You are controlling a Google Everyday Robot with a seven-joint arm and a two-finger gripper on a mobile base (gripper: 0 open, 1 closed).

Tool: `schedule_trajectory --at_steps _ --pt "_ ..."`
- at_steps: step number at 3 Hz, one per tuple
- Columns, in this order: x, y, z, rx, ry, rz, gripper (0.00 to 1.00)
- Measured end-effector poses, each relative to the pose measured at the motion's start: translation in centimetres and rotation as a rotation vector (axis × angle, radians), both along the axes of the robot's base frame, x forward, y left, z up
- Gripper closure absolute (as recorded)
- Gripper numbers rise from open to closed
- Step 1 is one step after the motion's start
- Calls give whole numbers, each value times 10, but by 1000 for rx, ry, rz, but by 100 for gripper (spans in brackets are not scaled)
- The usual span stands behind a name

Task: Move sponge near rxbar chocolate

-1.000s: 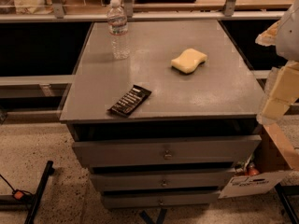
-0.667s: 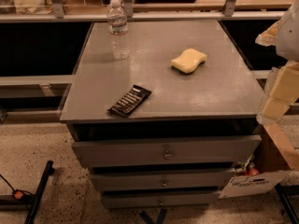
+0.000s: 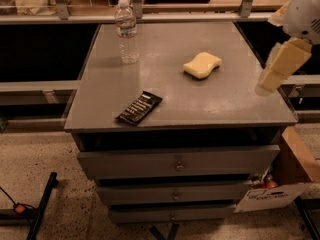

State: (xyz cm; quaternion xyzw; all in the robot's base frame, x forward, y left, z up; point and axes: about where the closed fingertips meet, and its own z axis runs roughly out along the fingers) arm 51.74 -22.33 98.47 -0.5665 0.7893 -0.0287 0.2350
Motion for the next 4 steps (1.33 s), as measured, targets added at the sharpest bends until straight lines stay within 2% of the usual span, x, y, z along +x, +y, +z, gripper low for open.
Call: schedule_trajectory --at_steps 1,2,3,4 --pt "57 5 5 87 -60 -36 0" --pt "116 10 -9 190 -88 -90 0" --pt "156 16 -38 291 -69 -138 0" --pt "185 26 -68 368 -44 -179 0"
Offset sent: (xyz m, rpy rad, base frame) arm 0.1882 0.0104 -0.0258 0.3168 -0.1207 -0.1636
